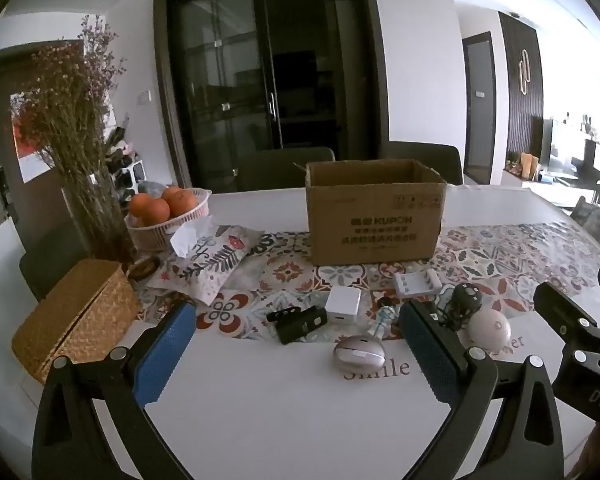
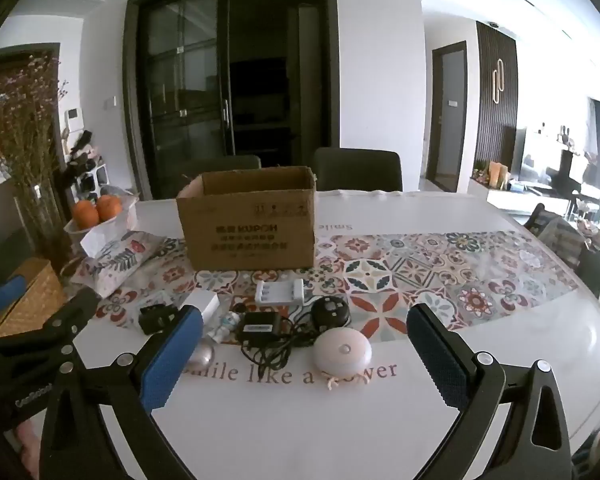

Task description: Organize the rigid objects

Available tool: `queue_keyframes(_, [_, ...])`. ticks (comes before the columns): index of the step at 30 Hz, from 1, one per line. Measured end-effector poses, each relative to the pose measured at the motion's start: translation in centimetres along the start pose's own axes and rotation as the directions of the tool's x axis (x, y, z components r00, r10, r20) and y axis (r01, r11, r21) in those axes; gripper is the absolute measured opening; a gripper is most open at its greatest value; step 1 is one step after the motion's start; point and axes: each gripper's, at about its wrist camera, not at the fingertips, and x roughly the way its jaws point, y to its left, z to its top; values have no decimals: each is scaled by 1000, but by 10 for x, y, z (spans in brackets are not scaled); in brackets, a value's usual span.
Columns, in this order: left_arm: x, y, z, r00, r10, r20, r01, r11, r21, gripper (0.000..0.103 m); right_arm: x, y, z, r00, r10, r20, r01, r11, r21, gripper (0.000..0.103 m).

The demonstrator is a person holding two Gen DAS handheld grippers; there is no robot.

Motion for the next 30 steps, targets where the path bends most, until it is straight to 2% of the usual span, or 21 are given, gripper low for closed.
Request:
queue_keyframes(8, [-2,10,5,1000,-18,-13,18,1000,-2,103,4,1,2,1000,11,3,-11,1000,-1,103])
queue_keyframes(15, [2,-3,5,1000,2,-10,-2,1000,30,103,7,-1,0,1000,14,-9,-14,1000,3,103])
queue_keyframes(30, [1,-6,5,1000,1,-5,-1,999,39,103,12,-3,0,1000,14,-10,-14,1000,9,103])
